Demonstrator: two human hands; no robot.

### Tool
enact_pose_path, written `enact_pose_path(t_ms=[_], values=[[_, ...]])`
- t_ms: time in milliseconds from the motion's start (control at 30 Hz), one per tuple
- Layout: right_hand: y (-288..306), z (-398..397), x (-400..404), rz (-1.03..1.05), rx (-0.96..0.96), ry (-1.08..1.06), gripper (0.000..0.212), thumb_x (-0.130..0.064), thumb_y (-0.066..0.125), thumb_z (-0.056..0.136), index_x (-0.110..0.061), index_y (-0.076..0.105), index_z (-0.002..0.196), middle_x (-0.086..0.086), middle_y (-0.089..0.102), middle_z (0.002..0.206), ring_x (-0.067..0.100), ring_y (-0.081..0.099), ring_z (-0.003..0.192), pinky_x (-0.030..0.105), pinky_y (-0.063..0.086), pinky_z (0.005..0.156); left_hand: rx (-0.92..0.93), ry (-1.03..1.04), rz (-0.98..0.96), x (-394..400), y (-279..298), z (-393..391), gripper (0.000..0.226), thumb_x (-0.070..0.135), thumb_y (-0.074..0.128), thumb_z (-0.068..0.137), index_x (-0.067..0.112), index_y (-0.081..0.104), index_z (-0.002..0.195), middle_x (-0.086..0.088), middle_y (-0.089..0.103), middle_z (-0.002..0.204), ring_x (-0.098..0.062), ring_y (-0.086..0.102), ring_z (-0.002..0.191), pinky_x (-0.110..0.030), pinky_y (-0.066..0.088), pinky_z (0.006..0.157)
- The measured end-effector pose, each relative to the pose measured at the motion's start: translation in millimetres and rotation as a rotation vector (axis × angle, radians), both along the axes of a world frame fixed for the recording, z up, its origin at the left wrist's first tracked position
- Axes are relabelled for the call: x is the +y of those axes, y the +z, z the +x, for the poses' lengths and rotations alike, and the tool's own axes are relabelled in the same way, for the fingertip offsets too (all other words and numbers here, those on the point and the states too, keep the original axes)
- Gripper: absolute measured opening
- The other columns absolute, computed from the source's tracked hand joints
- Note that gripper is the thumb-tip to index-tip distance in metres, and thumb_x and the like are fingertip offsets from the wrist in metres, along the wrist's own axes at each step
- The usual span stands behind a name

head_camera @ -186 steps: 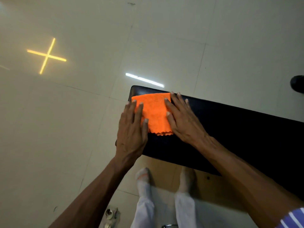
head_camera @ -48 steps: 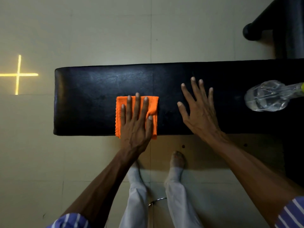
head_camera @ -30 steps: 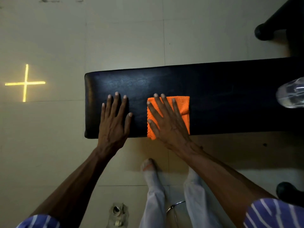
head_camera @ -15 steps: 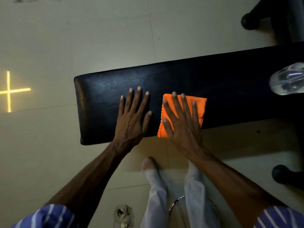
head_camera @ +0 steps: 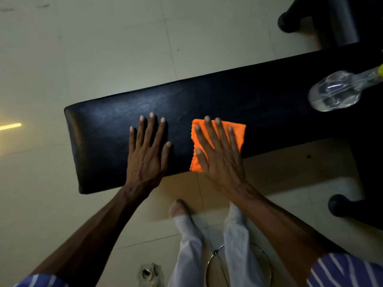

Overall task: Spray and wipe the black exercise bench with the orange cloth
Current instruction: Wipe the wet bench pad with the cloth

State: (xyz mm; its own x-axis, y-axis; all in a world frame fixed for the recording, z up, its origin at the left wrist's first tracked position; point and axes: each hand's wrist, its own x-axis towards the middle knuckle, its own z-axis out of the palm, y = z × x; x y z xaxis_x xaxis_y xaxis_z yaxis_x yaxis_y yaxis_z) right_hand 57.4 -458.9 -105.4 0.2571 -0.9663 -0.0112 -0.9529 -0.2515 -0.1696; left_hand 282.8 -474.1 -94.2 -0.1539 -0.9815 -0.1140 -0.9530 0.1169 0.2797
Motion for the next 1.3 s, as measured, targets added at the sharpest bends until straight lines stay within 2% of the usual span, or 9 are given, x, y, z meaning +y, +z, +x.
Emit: enact_pose_path(t_ms=[100, 300, 400, 533, 600, 733, 967, 1167, 1300], values=[[4.9, -47.6, -20.1, 0.017, 0.038, 0.077, 0.060, -0.044, 0.027, 0.114, -0.025, 0.015, 0.170, 0.003, 0.008, 0.180, 0.026, 0.005, 0.167, 0.054, 0.013, 0.133, 0.004, -0.022, -0.006, -5.4, 2.9, -9.0, 0.061, 0.043, 0.025, 0.111, 0.021, 0.015, 0.167, -0.007, 0.003, 0.176, -0.027, -0.003, 0.163, -0.055, 0.004, 0.132], [5.1, -32.0, -49.2, -0.107, -0.083, -0.551, 0.058, -0.038, 0.032, 0.114, -0.017, 0.026, 0.168, 0.013, 0.019, 0.177, 0.034, 0.014, 0.165, 0.056, 0.014, 0.133, 0.046, -0.029, -0.048, -11.8, -7.1, -29.2, 0.061, 0.042, 0.027, 0.111, 0.021, 0.015, 0.167, -0.006, 0.004, 0.176, -0.026, -0.003, 0.163, -0.054, 0.003, 0.132], [-1.1, -2.6, -10.0, -0.078, -0.074, -0.304, 0.060, -0.039, 0.035, 0.113, -0.021, 0.024, 0.169, 0.012, 0.016, 0.178, 0.032, 0.010, 0.166, 0.055, 0.013, 0.134, 0.072, -0.040, -0.055, -13.5, -3.6, -42.6, 0.061, 0.041, 0.030, 0.111, 0.020, 0.016, 0.167, -0.007, 0.005, 0.176, -0.027, -0.001, 0.163, -0.053, 0.003, 0.132], [0.9, -59.8, -4.1, -0.004, 0.007, 0.052, 0.061, -0.042, 0.027, 0.113, -0.025, 0.017, 0.170, 0.005, 0.011, 0.180, 0.027, 0.006, 0.167, 0.052, 0.013, 0.134, 0.068, -0.073, -0.028, -18.3, 2.5, -56.7, 0.061, 0.042, 0.028, 0.111, 0.019, 0.016, 0.167, -0.007, 0.003, 0.176, -0.028, -0.003, 0.163, -0.055, 0.004, 0.132], [3.0, -98.5, -24.1, -0.026, 0.037, -0.041, 0.060, -0.042, 0.023, 0.113, -0.024, 0.018, 0.170, 0.006, 0.013, 0.179, 0.027, 0.009, 0.167, 0.051, 0.014, 0.134, 0.059, -0.092, -0.025, -20.8, 3.0, -62.6, 0.062, 0.043, 0.026, 0.111, 0.020, 0.014, 0.167, -0.007, 0.001, 0.176, -0.027, -0.005, 0.163, -0.054, 0.002, 0.132], [6.6, -102.3, -55.6, -0.101, -0.069, -0.569, 0.058, -0.036, 0.031, 0.114, -0.015, 0.027, 0.168, 0.013, 0.020, 0.177, 0.035, 0.015, 0.165, 0.054, 0.013, 0.134, 0.056, -0.112, -0.018, -23.9, 0.0, -77.1, 0.062, 0.044, 0.026, 0.111, 0.021, 0.013, 0.167, -0.006, 0.000, 0.176, -0.026, -0.006, 0.163, -0.053, 0.002, 0.132], [6.5, -124.0, -7.4, -0.002, -0.013, -0.007, 0.060, -0.037, 0.030, 0.113, -0.024, 0.018, 0.170, 0.005, 0.011, 0.180, 0.025, 0.007, 0.167, 0.052, 0.015, 0.134, 0.068, -0.152, -0.013, -29.3, 5.9, -106.0, 0.062, 0.041, 0.030, 0.110, 0.018, 0.019, 0.166, -0.008, 0.006, 0.176, -0.029, -0.001, 0.163, -0.057, 0.007, 0.131], [10.2, -142.0, -38.0, -0.036, -0.072, -0.399, 0.058, -0.036, 0.030, 0.114, -0.018, 0.024, 0.168, 0.010, 0.016, 0.178, 0.030, 0.010, 0.167, 0.054, 0.014, 0.133, 0.052, -0.178, -0.005, -40.5, 1.5, -126.2, 0.063, 0.042, 0.028, 0.109, 0.018, 0.018, 0.166, -0.008, 0.005, 0.176, -0.028, -0.003, 0.163, -0.056, 0.004, 0.132], [3.8, -128.2, 4.1, 0.011, -0.080, -0.170, 0.061, -0.037, 0.034, 0.113, -0.024, 0.016, 0.170, 0.006, 0.007, 0.180, 0.026, 0.004, 0.167, 0.053, 0.015, 0.133, 0.042, -0.149, 0.009, -44.3, 3.6, -137.3, 0.063, 0.041, 0.031, 0.108, 0.018, 0.021, 0.166, -0.009, 0.007, 0.176, -0.029, 0.000, 0.163, -0.055, 0.005, 0.131]])
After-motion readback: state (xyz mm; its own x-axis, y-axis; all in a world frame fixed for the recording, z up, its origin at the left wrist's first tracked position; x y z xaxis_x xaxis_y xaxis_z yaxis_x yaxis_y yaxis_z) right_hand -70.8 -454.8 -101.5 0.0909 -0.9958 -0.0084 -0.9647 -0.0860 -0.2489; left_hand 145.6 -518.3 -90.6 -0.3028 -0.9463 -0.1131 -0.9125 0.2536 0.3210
